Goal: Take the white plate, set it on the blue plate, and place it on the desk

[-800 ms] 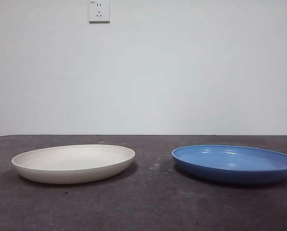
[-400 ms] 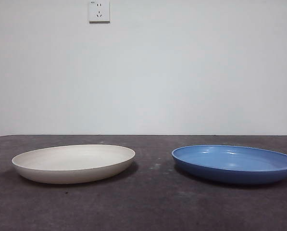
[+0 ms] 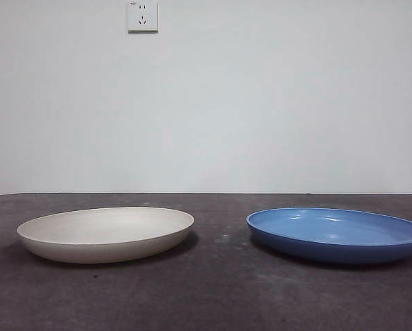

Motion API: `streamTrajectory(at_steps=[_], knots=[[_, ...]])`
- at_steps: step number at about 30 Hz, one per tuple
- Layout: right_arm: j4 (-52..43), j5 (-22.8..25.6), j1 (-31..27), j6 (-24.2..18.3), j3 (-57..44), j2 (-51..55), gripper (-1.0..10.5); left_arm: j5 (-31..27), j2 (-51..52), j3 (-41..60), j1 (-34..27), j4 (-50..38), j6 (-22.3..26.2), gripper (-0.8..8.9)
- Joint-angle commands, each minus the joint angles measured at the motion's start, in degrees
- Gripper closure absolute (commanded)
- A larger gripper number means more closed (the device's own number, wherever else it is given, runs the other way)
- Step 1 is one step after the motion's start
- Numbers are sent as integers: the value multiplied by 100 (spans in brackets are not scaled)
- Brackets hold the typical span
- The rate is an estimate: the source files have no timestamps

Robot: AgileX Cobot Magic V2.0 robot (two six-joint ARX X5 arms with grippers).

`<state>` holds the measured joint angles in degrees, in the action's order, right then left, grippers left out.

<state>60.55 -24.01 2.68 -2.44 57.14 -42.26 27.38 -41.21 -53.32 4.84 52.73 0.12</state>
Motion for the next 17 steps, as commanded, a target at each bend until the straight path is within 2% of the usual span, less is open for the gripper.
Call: streamTrajectory(at_steps=[1,6,8,11,13,15,17], knots=[[131,-9,101,-273,140,-109,939,31,-48,-118,83,39,205,805],[164,-4,195,-256,142,-111,939,31,-44,-118,114,42,201,804],[168,-4,197,-210,142,-111,917,31,-44,-118,114,44,199,772],[168,0,197,-120,142,-111,710,31,-44,-118,114,42,175,615],[168,0,197,-90,142,-111,545,31,-44,-118,116,42,175,448],[166,-2,197,-90,142,-111,511,31,-46,-118,120,42,175,345],[166,-2,197,-81,142,-111,511,31,-46,-118,120,31,173,336]])
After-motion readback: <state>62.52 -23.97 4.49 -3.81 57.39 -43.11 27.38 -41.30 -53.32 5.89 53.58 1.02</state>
